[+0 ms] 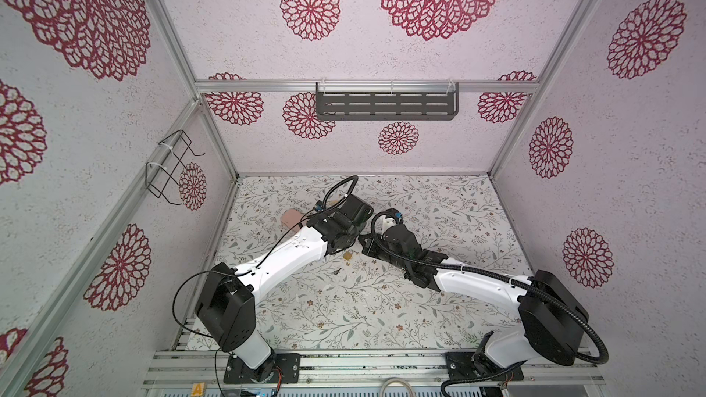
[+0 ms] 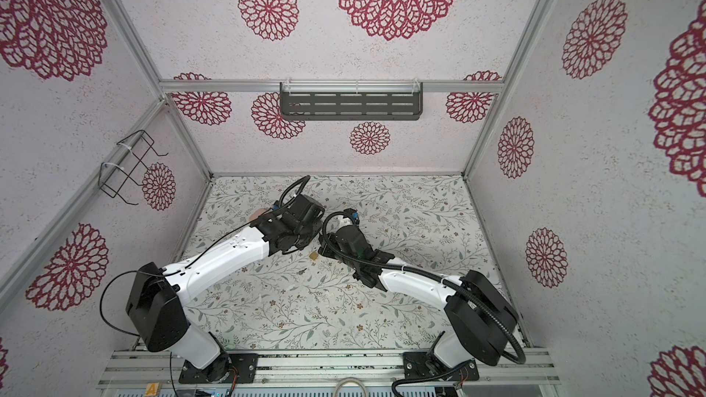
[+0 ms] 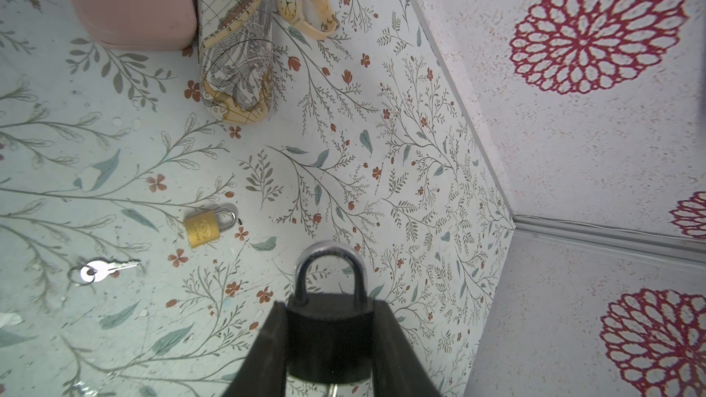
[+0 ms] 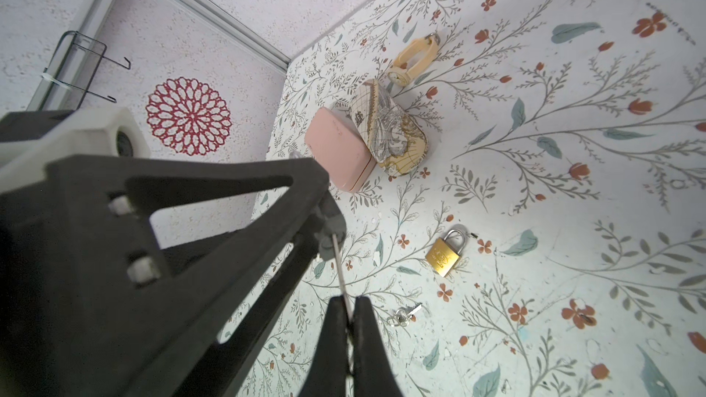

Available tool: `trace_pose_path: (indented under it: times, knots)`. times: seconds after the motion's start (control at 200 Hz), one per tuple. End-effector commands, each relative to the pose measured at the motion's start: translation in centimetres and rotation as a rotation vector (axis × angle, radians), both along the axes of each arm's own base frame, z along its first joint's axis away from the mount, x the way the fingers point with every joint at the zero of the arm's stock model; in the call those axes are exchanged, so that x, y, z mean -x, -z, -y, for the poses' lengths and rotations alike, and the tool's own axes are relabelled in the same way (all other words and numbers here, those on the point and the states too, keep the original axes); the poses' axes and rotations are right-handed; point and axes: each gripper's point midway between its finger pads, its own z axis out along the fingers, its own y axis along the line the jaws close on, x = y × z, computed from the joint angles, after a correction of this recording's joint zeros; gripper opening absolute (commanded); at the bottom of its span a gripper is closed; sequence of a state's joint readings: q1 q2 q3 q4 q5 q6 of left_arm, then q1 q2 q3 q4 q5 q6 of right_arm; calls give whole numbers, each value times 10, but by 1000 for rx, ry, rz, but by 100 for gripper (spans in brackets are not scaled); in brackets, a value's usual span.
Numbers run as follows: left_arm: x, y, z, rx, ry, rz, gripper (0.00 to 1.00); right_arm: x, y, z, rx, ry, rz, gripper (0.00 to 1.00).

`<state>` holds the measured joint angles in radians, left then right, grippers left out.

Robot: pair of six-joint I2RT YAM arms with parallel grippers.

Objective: Unlock with the key

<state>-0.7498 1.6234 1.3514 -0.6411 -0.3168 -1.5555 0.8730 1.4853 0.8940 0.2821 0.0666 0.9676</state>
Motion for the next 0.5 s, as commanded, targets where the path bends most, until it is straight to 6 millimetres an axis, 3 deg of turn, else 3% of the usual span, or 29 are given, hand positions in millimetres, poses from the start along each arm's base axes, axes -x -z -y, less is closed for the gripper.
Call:
trace_pose_path:
  times: [0.0,0.06,0.295,0.495]
  knots:
    - [47,-1,29,39,178,-127,0,-25,-58,-8,-151,46,84,0]
    - [50,6,22,1,173,-151,0,-22,-50,-7,-119,53,37,0]
    - [50,4,24,-24,205,-152,0,-17,-22,-4,-68,63,-35,0]
    - [56,6,35,-24,261,-164,0,-19,-49,-14,-224,21,-5,0]
